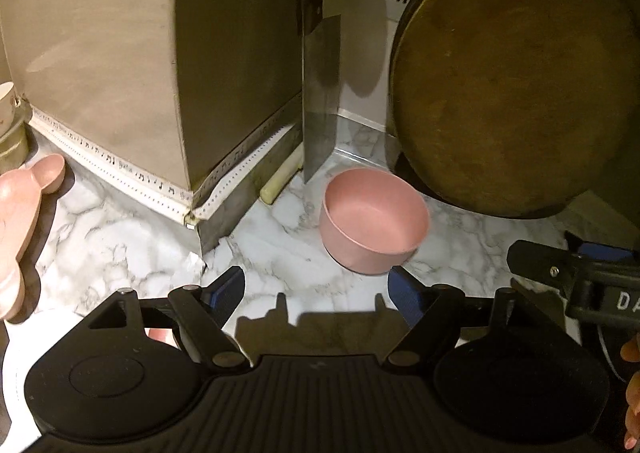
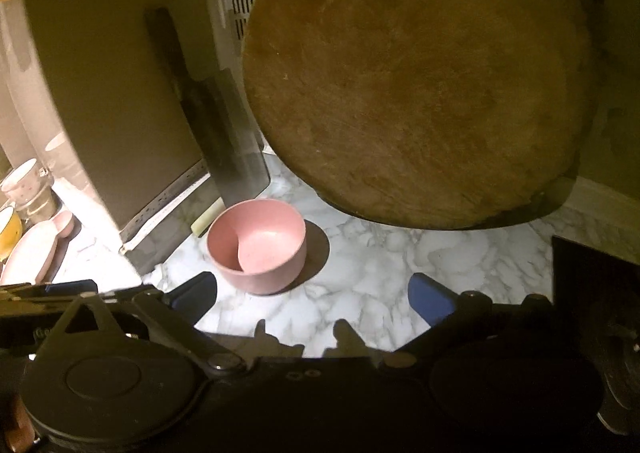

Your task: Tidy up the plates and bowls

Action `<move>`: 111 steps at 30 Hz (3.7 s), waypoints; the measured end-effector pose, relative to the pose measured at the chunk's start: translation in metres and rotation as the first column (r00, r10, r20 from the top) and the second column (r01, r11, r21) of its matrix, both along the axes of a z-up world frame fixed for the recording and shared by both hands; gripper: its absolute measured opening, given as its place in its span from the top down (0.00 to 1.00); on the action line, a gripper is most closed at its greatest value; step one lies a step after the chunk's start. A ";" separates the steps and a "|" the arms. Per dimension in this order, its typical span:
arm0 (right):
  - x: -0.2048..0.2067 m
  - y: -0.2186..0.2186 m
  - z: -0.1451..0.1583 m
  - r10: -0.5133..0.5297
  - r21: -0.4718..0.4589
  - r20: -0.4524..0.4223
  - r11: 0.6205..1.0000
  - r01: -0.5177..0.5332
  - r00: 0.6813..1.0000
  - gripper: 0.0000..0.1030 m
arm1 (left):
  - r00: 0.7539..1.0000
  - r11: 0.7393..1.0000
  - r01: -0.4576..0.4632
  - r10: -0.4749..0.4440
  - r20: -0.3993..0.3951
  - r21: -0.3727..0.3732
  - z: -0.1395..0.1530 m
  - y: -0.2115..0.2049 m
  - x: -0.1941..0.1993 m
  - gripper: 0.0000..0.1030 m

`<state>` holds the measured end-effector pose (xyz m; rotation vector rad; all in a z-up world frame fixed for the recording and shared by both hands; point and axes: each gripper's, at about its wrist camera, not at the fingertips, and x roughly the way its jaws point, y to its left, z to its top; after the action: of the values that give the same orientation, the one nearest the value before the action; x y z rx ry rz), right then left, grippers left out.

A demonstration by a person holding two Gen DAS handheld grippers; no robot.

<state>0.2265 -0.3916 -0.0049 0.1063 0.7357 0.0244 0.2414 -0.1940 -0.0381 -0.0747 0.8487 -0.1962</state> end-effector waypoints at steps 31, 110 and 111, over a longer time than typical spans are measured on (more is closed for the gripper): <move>0.138 0.010 -0.068 0.093 0.027 -0.229 0.996 -0.090 0.969 0.61 | 0.987 0.995 -0.101 0.102 -0.126 0.011 -0.062 -0.020 0.110 0.33; -0.116 -0.010 -0.009 -0.073 0.065 -0.140 0.995 0.082 0.988 0.91 | 0.963 0.970 0.236 -0.240 -0.118 -0.049 0.020 -0.038 -0.108 0.85; -0.118 -0.010 -0.011 -0.075 0.066 -0.145 0.994 0.085 0.987 0.91 | 0.962 0.970 0.240 -0.244 -0.123 -0.047 0.018 -0.039 -0.110 0.85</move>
<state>0.1089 -0.4018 -0.0157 0.2077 0.8732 -0.0339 0.1317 -0.2333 -0.0197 -0.0125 0.9822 -0.4385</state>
